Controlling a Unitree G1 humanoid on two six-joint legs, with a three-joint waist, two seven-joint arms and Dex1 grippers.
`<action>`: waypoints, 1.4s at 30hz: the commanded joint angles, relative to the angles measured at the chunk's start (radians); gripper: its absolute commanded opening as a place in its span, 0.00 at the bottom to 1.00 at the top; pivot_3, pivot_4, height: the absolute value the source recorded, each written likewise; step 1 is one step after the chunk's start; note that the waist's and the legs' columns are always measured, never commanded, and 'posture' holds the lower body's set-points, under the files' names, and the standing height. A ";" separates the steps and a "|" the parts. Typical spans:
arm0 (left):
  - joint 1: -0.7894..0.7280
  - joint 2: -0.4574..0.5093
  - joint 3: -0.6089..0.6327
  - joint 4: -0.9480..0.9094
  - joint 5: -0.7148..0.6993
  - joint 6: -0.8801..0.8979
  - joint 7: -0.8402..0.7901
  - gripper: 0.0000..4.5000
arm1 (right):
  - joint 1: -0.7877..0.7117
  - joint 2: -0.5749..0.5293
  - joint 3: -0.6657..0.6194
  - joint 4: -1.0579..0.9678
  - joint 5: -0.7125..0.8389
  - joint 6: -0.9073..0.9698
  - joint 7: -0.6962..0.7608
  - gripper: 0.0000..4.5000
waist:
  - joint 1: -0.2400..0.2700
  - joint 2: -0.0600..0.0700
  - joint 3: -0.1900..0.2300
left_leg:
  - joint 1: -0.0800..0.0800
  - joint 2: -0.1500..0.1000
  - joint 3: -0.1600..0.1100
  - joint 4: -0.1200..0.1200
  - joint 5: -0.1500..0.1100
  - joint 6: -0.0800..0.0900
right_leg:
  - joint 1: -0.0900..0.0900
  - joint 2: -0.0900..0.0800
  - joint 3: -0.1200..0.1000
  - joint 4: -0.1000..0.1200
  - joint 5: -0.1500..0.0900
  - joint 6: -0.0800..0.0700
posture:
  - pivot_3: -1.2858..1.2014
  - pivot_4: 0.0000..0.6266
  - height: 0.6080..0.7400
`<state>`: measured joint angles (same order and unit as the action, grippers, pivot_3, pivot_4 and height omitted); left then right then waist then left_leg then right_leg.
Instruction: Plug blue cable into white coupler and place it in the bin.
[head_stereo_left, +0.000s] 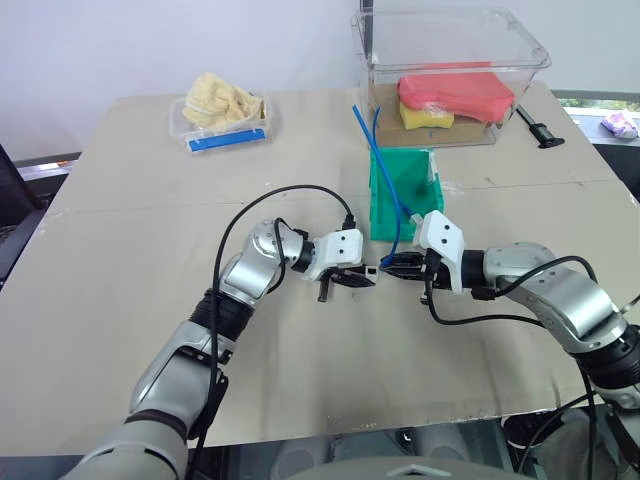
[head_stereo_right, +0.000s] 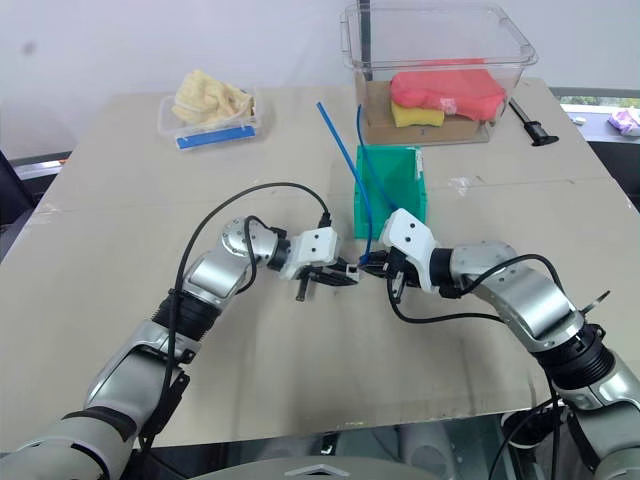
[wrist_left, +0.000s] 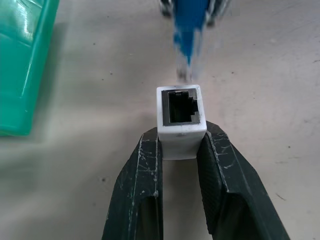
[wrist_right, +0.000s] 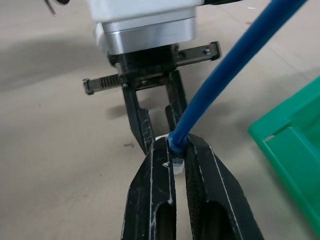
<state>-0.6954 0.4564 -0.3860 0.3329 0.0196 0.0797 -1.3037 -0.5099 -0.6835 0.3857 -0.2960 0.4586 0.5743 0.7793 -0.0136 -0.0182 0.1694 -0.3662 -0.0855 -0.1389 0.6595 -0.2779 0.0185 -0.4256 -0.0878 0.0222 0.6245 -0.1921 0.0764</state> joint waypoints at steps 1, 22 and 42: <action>-0.013 0.007 -0.001 -0.024 -0.001 -0.012 -0.007 0.09 | -0.029 0.029 -0.008 0.015 -0.044 -0.032 0.039 0.00 | 0.000 0.000 0.000 | 0.000 0.000 0.000 0.000 0.000 0.000 | 0.000 0.000 0.000 0.000 0.000 0.000 | 0.52 0.24 1.00; -0.013 -0.004 -0.017 -0.049 -0.005 -0.016 0.001 0.09 | -0.103 0.058 0.054 0.165 -0.194 0.000 0.263 0.00 | 0.000 0.000 0.000 | 0.000 0.000 -0.001 0.000 0.000 0.000 | 0.000 0.000 0.000 0.001 0.000 0.000 | 0.52 0.24 1.00; 0.018 -0.010 -0.006 -0.089 -0.010 0.012 0.035 0.09 | -0.129 0.130 0.049 0.310 -0.293 -0.073 0.330 0.00 | 0.000 0.000 -0.008 | 0.004 0.000 -0.001 0.005 0.000 0.001 | 0.004 0.000 -0.001 0.002 0.001 -0.001 | 0.52 0.24 1.00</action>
<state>-0.6721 0.4561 -0.4010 0.3020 0.0364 0.0984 -1.2614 -0.6673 -0.5495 0.4235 -0.0148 0.1845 0.4771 1.1280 -0.0137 -0.0182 0.1615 -0.3626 -0.0856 -0.1404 0.6645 -0.2784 0.0191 -0.4216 -0.0876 0.0208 0.6263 -0.1913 0.0757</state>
